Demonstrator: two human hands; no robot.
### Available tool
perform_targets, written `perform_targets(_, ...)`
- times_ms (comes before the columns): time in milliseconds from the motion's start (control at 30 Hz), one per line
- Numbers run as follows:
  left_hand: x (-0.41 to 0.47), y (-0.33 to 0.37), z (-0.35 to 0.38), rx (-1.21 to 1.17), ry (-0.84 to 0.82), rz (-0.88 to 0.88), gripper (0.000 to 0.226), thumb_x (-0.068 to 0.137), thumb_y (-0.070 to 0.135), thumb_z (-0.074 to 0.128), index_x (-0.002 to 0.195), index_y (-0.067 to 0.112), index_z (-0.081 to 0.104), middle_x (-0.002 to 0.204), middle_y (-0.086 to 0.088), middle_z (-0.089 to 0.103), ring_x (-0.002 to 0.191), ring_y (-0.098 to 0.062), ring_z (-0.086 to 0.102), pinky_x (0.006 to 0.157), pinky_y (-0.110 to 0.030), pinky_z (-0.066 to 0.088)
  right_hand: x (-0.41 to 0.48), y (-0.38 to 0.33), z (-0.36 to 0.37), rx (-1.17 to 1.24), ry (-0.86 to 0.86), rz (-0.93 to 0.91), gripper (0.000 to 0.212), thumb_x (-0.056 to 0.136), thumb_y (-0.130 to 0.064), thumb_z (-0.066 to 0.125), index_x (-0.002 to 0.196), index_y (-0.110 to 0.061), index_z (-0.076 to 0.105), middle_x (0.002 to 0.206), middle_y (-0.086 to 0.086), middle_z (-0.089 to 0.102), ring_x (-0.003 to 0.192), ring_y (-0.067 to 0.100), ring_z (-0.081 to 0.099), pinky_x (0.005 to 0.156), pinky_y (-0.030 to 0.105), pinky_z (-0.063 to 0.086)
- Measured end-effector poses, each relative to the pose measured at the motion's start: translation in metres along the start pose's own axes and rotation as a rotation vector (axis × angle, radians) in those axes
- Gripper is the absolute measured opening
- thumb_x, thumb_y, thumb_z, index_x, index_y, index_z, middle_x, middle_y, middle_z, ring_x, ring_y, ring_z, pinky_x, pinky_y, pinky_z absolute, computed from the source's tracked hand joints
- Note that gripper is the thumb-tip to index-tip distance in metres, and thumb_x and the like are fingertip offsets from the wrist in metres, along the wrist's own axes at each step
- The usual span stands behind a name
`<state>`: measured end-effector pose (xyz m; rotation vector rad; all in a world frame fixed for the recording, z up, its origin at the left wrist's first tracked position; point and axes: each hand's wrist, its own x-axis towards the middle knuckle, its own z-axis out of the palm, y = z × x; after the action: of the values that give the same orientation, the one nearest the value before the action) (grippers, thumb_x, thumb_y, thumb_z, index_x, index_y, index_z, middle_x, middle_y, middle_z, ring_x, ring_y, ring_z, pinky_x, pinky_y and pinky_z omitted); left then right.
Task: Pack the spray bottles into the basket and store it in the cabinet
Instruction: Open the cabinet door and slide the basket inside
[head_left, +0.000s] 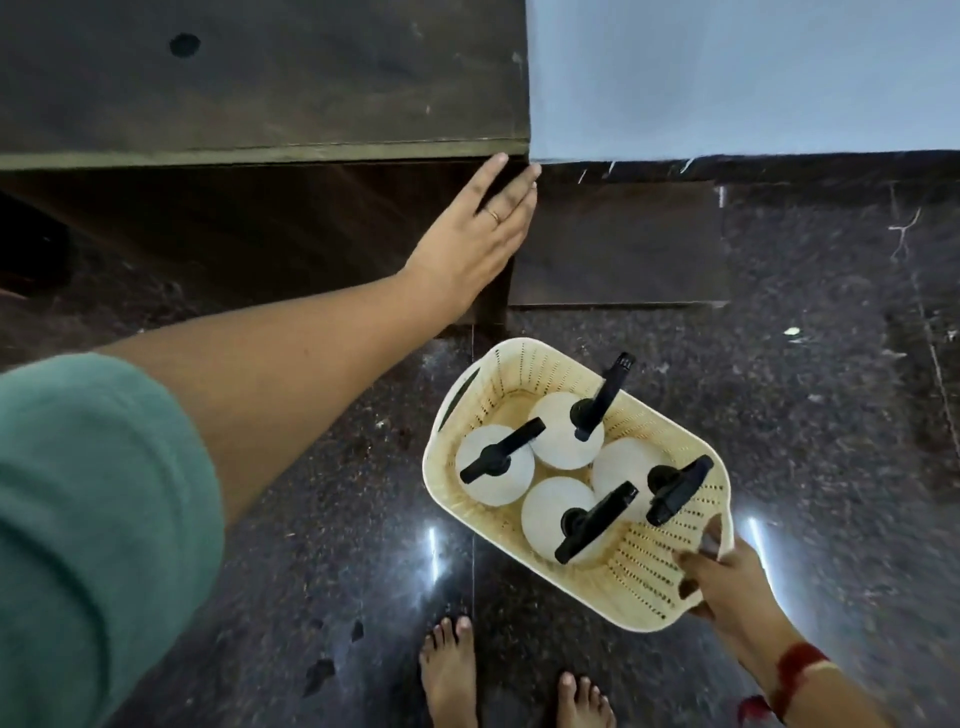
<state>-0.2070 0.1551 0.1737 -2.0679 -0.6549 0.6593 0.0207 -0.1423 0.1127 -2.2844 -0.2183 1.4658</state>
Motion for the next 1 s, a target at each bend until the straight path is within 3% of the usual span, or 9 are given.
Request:
perform_targets(100,0.007,-0.003,-0.01,0.057,0.007,0.081,0.07,0.09,0.038,0.047,0.148,0.009,0.021,0.155,-0.015,0.02,0.144,-0.036,0.012,0.113,-0.059,0.01,-0.004,0.004,-0.001,-0.018,0.042,-0.014,0.022,0.088,0.01,0.052,0.108,-0.001,0.056,0.061,0.01,0.058,0.056,0.022,0.056,0.039,0.022,0.043)
perform_targets(200,0.022,-0.007,-0.023,0.025,-0.002,0.06,0.051,0.095,0.034,0.043,0.141,0.011,0.04,0.146,-0.013,0.036,0.138,-0.031,0.028,0.112,-0.05,0.02,-0.006,0.008,-0.001,-0.008,0.059,-0.02,0.021,0.088,0.01,0.052,0.106,-0.001,0.055,0.06,0.01,0.057,0.056,0.022,0.056,0.043,0.024,0.044)
perform_targets(400,0.026,-0.011,-0.034,0.041,-0.05,-0.012,0.05,0.095,0.035,0.045,0.139,0.012,0.042,0.143,-0.011,0.04,0.137,-0.03,0.028,0.112,-0.05,0.021,-0.012,0.021,0.0,0.074,0.061,0.02,0.028,0.087,0.013,0.05,0.108,-0.005,0.053,0.072,0.012,0.061,0.061,0.025,0.057,0.052,0.032,0.048)
perform_targets(533,0.026,-0.012,-0.051,-0.051,-0.048,0.0,0.033,0.096,0.027,0.046,0.125,0.014,0.057,0.125,-0.006,0.056,0.122,-0.029,0.042,0.109,-0.045,0.026,-0.015,0.033,-0.002,0.114,0.073,0.066,0.032,0.087,0.012,0.051,0.109,-0.011,0.053,0.077,0.013,0.062,0.063,0.026,0.057,0.053,0.032,0.049)
perform_targets(667,0.012,-0.01,-0.077,-0.305,-0.046,0.002,0.022,0.094,0.023,0.047,0.1,0.017,0.068,0.099,-0.005,0.069,0.102,-0.029,0.055,0.108,-0.043,0.026,-0.02,0.04,-0.008,0.135,0.08,0.076,0.03,0.086,0.013,0.051,0.108,-0.008,0.053,0.076,0.014,0.061,0.065,0.028,0.058,0.056,0.035,0.051)
perform_targets(800,-0.013,-0.003,-0.095,-0.638,-0.167,-0.025,0.025,0.093,0.035,0.047,0.077,0.017,0.055,0.073,-0.004,0.058,0.07,-0.024,0.052,0.096,-0.041,0.03,-0.021,0.046,-0.02,0.17,0.104,0.094,0.028,0.087,0.012,0.051,0.107,-0.007,0.052,0.079,0.014,0.062,0.069,0.031,0.059,0.063,0.039,0.05)
perform_targets(900,-0.03,0.007,-0.096,-0.827,-0.307,-0.002,0.028,0.094,0.038,0.044,0.092,0.017,0.061,0.087,-0.005,0.061,0.081,-0.026,0.057,0.077,-0.038,0.033,-0.023,0.05,-0.026,0.171,0.116,0.089,0.024,0.087,0.013,0.05,0.104,-0.004,0.051,0.078,0.016,0.062,0.069,0.032,0.059,0.061,0.039,0.05)
perform_targets(1000,-0.051,0.015,-0.086,-0.989,-0.513,0.058,0.016,0.093,0.031,0.05,0.087,0.017,0.055,0.074,0.001,0.045,0.079,-0.023,0.051,0.064,-0.035,0.038,-0.024,0.052,-0.028,0.185,0.139,0.097,0.028,0.086,0.013,0.051,0.107,-0.006,0.053,0.076,0.014,0.06,0.067,0.03,0.058,0.065,0.043,0.05)
